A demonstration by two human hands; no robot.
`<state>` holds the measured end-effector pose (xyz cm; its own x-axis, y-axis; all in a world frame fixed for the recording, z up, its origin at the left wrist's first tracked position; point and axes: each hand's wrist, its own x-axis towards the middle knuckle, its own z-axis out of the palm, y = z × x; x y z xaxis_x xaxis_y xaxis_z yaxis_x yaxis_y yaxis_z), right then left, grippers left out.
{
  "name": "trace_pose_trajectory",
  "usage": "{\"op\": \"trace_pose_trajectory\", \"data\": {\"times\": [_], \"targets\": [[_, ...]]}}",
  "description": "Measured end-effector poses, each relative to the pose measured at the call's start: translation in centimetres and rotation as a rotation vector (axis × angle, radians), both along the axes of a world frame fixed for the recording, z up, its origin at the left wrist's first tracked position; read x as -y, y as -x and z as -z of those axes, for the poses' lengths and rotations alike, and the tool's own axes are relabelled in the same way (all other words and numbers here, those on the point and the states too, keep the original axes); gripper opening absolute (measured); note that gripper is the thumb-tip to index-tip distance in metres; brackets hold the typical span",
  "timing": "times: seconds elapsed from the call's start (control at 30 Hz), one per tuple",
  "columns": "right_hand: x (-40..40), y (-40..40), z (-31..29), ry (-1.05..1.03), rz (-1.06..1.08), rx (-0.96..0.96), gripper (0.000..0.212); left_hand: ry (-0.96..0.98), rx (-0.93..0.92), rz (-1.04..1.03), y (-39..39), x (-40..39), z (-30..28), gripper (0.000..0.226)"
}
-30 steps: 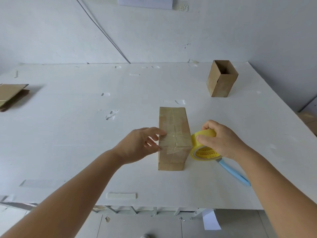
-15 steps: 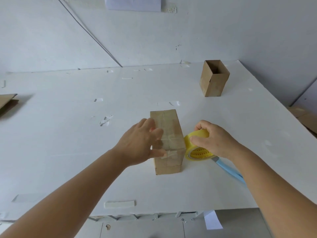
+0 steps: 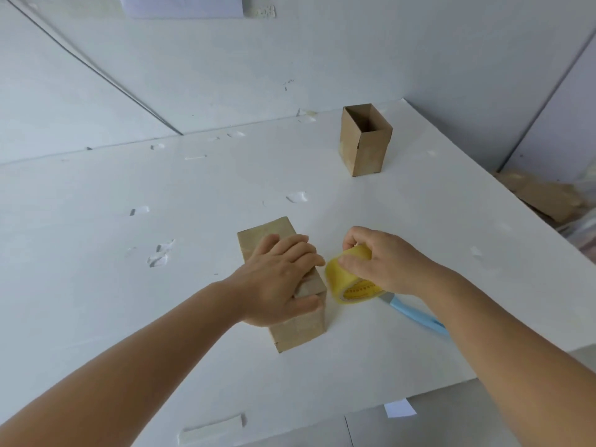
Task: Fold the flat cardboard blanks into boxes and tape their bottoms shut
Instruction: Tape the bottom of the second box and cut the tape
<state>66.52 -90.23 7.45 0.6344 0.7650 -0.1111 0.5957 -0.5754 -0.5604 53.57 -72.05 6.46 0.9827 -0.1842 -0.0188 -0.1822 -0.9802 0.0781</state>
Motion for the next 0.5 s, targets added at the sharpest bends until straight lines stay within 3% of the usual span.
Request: {"op": "trace_pose_trajectory", "data": {"times": [0.07, 0.2, 0.33, 0.5], "targets": [[-0.1, -0.7, 0.1, 0.138, -0.034, 0.178, 0.018, -0.017, -0.013, 0.002, 0.0, 0.0, 0.1, 0.072], [-0.4, -1.6, 0.9, 0.212, -0.087, 0.194, 0.018, 0.004, -0.029, 0.016, -0.3, 0.0, -0.1, 0.077], [-0.3, -2.1, 1.1, 0.132, -0.096, 0.169, 0.030, 0.056, -0.160, 0.020, -1.5, 0.1, -1.5, 0.085], [-0.6, -2.1, 0.9, 0.146, -0.131, 0.260, 0.027, 0.213, -0.468, -0.133, -6.6, 2.3, -2.8, 0.044]]}}
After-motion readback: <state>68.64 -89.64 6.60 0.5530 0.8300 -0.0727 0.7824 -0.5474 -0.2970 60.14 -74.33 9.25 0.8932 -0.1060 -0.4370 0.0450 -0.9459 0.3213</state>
